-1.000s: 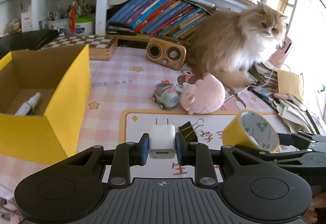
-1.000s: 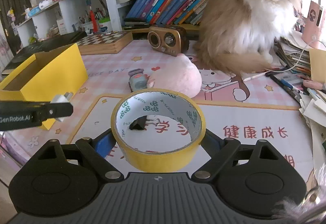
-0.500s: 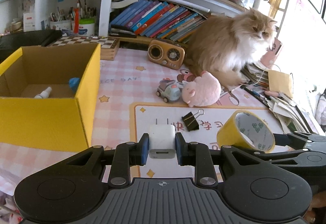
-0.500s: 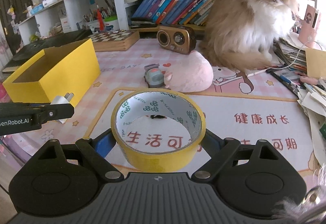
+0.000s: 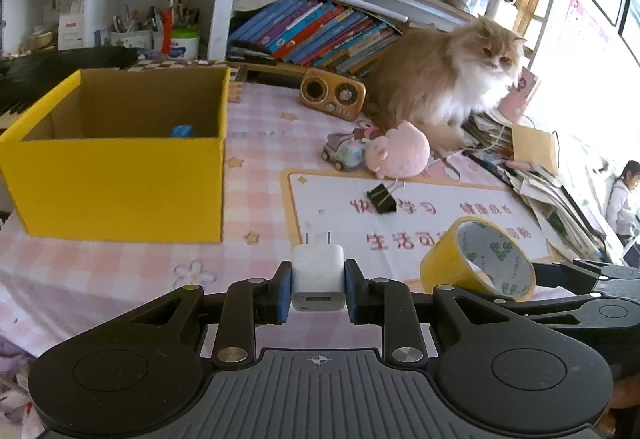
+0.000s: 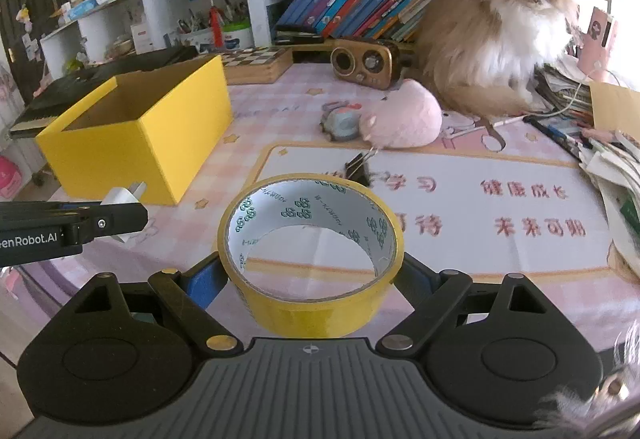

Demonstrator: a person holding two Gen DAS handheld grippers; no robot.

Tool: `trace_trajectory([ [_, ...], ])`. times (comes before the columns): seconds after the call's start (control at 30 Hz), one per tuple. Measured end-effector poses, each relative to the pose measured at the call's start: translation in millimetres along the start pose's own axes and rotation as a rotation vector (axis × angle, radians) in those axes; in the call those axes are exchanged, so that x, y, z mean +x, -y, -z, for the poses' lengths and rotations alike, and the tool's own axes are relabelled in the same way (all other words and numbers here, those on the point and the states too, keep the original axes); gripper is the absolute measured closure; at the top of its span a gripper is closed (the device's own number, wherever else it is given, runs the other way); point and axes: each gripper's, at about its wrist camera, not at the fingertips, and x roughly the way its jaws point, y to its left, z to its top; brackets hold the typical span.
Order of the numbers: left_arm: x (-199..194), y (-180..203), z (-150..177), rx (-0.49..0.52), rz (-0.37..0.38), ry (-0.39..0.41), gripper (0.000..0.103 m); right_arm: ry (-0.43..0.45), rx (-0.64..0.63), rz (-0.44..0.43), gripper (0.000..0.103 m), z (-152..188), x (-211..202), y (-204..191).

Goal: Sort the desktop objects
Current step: 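Carry the charger plug and tape roll with both grippers toward the yellow box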

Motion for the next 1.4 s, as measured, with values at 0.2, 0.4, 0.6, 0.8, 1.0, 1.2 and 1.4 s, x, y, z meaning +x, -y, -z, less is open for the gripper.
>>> trace_trajectory([
  [0.2,-21,-15,18,-0.010,0.000,-0.013,0.078,-0.012,0.007,-0.004,0.015,17,-13,-23],
  [0.4,-41,-28,33,-0.020,-0.012,-0.013,0.078,-0.027,0.003,-0.024,0.015,30,-20,-46],
  [0.6,-59,-45,45,-0.043,-0.043,-0.009,0.078,-0.043,-0.018,-0.067,0.015,38,-21,-70],
  [0.8,-76,-61,53,-0.064,-0.075,0.002,0.078,-0.060,-0.041,-0.113,0.015,43,-20,-92],
  [1.0,-90,-76,62,-0.093,-0.109,0.010,0.078,-0.075,-0.076,-0.161,0.015,46,-18,-114],
  [1.2,-101,-92,68,-0.124,-0.142,0.018,0.078,-0.096,-0.116,-0.207,0.015,47,-13,-136],
  [1.4,-108,-104,70,-0.148,-0.164,0.031,0.078,-0.104,-0.169,-0.248,0.015,47,-13,-154],
])
